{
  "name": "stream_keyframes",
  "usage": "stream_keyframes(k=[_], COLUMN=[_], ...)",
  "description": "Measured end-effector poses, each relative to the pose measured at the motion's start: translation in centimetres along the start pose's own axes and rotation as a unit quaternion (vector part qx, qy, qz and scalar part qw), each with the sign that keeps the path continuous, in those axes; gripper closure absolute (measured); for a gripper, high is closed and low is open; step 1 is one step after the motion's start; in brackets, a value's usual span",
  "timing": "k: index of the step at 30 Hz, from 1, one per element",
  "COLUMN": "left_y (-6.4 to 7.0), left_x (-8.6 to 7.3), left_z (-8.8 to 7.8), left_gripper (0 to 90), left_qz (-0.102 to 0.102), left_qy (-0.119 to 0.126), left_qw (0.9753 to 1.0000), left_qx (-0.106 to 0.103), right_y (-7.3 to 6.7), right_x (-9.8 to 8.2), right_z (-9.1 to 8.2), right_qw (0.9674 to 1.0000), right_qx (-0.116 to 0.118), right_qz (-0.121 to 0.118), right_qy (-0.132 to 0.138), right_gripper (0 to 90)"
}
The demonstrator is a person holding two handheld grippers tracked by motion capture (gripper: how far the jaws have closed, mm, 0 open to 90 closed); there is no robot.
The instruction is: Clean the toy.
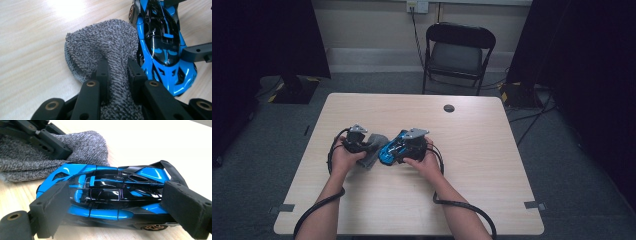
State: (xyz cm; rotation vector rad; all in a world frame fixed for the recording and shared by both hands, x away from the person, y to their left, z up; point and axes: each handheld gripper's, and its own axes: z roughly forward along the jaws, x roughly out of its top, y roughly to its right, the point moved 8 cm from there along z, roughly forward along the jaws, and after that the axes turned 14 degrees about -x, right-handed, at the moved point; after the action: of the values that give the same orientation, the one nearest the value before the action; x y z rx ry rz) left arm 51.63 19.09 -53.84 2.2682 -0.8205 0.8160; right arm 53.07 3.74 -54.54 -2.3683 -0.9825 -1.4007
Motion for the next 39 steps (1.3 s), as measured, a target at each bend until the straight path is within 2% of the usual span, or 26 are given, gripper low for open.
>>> stream_keyframes(k=[2,9,16,18,20,30,32,35,38,39], left_y=[0.1,0.7,1.6,1.9,2.3,4.1,4.2,4.0,3.5,3.2], left_x=[-0.2,-1.3,-2.4,-2.7,-3.1,-5.2,-5.2,-4.5,-3.4,-2.9], left_z=[-0.2,-1.2,-2.0,-2.3,-2.5,-4.4,-5.0,-5.7,-6.1,-6.2], left_gripper=[75.3,75.3,75.3,75.3,75.3,75.3,75.1,74.9,74.9,74.9], left_qz=[-0.001,-0.027,-0.02,-0.009,-0.007,0.006,0.005,0.002,-0.001,0.004], left_qy=[0.001,0.009,0.007,-0.001,-0.003,-0.023,-0.019,0.0,0.009,0.012], left_qw=[1.0,0.9995,0.9997,0.9999,0.9999,0.9995,0.9996,0.9998,0.9999,0.9999], left_qx=[0.001,-0.009,-0.01,-0.008,-0.007,-0.02,-0.019,-0.02,-0.011,-0.005], right_y=[0.0,0.0,0.0,0.0,0.0,0.0,0.0,0.0,0.0,0.0], right_x=[0.0,0.0,0.0,0.0,0.0,0.0,0.0,0.0,0.0,0.0], right_z=[0.0,0.0,0.0,0.0,0.0,0.0,0.0,0.0,0.0,0.0], right_qw=[1.0,1.0,1.0,1.0,1.0,1.0,1.0,1.0,1.0,1.0], right_qx=[0.0,0.0,0.0,0.0,0.0,0.0,0.0,0.0,0.0,0.0], right_qz=[0.0,0.0,0.0,0.0,0.0,0.0,0.0,0.0,0.0,0.0], right_qy=[0.0,0.0,0.0,0.0,0.0,0.0,0.0,0.0,0.0,0.0], right_gripper=[8.3,8.3,8.3,8.3,8.3,8.3,8.3,8.3,8.3,8.3])
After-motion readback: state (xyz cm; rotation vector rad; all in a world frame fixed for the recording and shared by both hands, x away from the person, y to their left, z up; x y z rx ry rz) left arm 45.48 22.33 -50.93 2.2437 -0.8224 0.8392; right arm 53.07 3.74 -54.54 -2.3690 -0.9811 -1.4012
